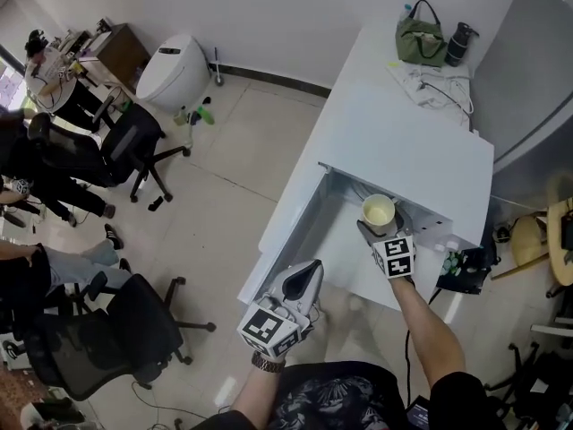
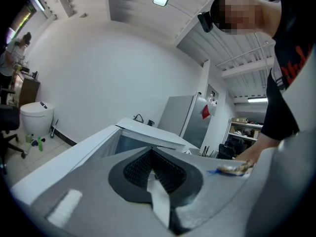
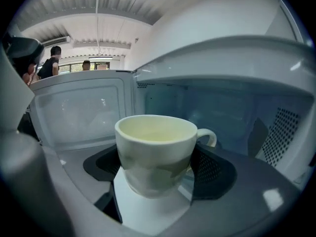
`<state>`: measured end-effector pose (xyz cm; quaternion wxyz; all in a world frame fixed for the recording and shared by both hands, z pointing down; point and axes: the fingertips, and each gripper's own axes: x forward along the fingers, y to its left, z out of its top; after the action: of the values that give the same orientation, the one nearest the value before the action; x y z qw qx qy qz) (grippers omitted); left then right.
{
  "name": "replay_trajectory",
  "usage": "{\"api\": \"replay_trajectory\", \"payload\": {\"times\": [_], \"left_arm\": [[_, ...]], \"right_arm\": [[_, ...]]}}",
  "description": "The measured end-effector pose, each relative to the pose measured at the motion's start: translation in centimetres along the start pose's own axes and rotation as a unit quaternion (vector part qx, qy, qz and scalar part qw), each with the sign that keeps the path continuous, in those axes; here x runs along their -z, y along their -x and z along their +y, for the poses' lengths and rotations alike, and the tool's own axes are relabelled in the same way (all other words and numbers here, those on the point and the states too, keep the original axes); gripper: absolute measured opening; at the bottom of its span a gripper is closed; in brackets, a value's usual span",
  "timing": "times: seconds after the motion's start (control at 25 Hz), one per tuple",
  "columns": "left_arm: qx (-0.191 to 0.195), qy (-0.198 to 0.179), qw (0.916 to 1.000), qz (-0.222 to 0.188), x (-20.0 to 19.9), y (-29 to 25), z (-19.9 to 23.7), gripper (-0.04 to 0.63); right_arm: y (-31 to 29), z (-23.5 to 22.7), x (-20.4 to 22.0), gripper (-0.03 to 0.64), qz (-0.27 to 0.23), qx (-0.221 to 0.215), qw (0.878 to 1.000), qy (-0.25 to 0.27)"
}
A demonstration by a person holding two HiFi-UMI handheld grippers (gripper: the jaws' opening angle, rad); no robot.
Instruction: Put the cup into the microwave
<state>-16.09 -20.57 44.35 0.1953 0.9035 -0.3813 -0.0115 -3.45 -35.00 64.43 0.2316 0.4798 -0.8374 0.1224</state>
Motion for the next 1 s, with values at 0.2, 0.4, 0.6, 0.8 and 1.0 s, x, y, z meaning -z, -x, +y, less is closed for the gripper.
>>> {"api": "replay_trajectory", "payload": {"times": [0.2,0.4,0.6,0.8,1.0], "left_arm": [[0.003,-0.007,1.0000,0.000,0.9,-0.6,0.0,0.000],[-0.007,-0.016,0.9998,0.003,0.9,-0.7,0.3,0.000],[-0.013,-0.012,0.9997,0.018,2.0,-0.8,0.6,0.000],[-0.005,-0.008,0.9993,0.036,3.2,-0.7,1.1,0.000],[0.012,0.002,0.9994,0.031,3.9,-1.1,1.7,0.000]], "right_arm": [[-3.1,-3.2,1.5,0.430,-0.015,0.034,0.998,-0.051],[-6.0,-5.3,0.6,0.430,-0.029,0.055,0.996,-0.064],[-8.4,-7.4,0.0,0.430,-0.031,0.079,0.995,-0.045],[-9.6,-9.2,-0.5,0.433,-0.026,0.096,0.994,-0.049],[-8.5,-7.6,0.7,0.492,-0.014,0.084,0.994,-0.073]]}}
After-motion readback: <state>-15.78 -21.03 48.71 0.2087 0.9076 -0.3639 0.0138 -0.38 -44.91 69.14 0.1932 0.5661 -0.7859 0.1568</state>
